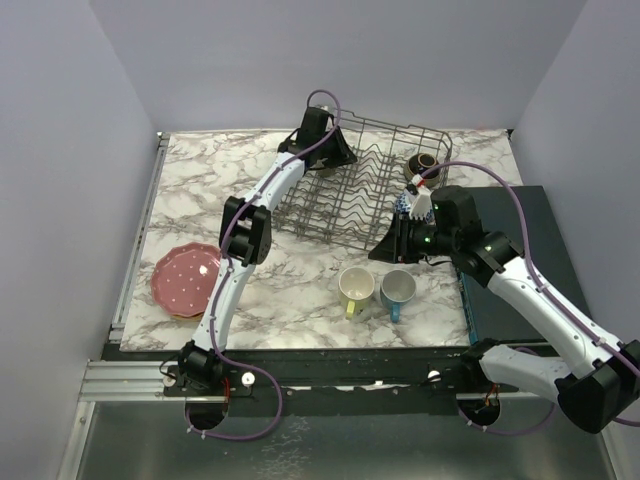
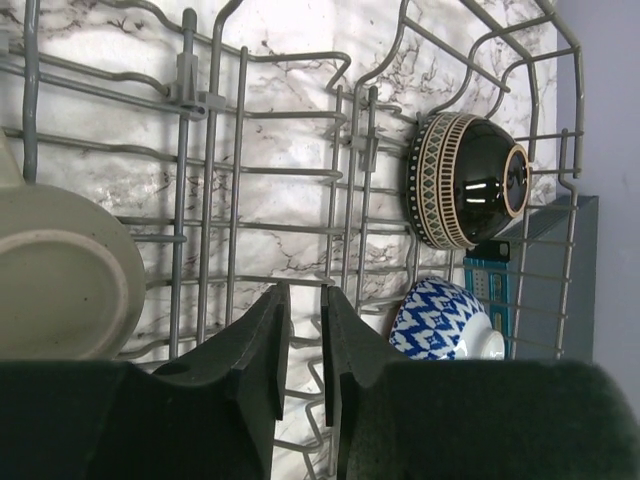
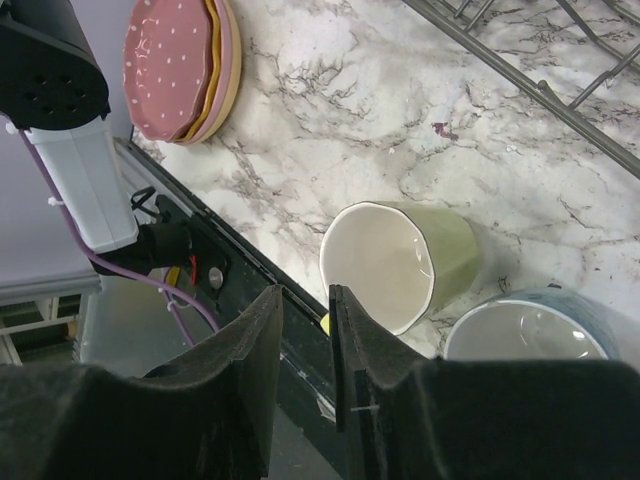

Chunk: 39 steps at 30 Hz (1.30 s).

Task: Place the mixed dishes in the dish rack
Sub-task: Move the cup to the dish rack.

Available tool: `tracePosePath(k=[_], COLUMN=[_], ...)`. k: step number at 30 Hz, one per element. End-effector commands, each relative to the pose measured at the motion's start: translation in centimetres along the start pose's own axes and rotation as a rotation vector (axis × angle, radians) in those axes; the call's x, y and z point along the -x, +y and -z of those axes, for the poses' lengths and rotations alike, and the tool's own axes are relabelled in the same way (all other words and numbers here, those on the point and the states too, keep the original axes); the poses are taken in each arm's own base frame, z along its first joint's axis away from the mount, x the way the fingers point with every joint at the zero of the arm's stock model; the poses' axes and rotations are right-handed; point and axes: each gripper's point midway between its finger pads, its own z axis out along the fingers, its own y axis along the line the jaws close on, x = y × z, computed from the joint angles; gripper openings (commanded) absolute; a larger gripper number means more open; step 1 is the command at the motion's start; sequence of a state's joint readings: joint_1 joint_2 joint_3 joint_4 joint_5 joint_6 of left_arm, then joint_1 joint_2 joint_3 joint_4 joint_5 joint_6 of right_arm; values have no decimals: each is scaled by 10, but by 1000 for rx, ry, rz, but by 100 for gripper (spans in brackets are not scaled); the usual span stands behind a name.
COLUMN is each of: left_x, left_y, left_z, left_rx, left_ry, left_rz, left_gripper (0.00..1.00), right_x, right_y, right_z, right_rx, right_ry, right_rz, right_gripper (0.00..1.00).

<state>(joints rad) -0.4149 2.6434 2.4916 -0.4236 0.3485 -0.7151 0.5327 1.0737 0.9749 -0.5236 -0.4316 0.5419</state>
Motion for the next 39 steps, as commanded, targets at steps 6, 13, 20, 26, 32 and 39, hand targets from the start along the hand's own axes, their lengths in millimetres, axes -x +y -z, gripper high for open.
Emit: tracePosePath(k=[6, 13, 20, 26, 32, 39], left_x=[5, 11, 21, 28, 32, 38], left_y=[9, 18, 34, 44, 55, 63], left_z=[-19, -18, -14, -9, -4, 4], left_rx=[17, 56, 115, 155, 200, 265], left_ry=[-58, -87, -121, -141, -153, -178], left_rz=[6, -21, -48, -68, -88, -124], left_gripper=[23, 23, 23, 23, 23, 23], right_x=[-1, 0, -2, -3, -3, -3], right_y=[-5, -7, -9, -11, -12, -13], right_z=[-6, -11, -16, -19, -22, -24], right_rx=[-3, -4, -3, -4, -5, -1], right_ry=[10, 17, 30, 35, 41, 44], right_rz=[-5, -3, -6, -7, -8, -10], right_gripper=[31, 31, 31, 31, 31, 31])
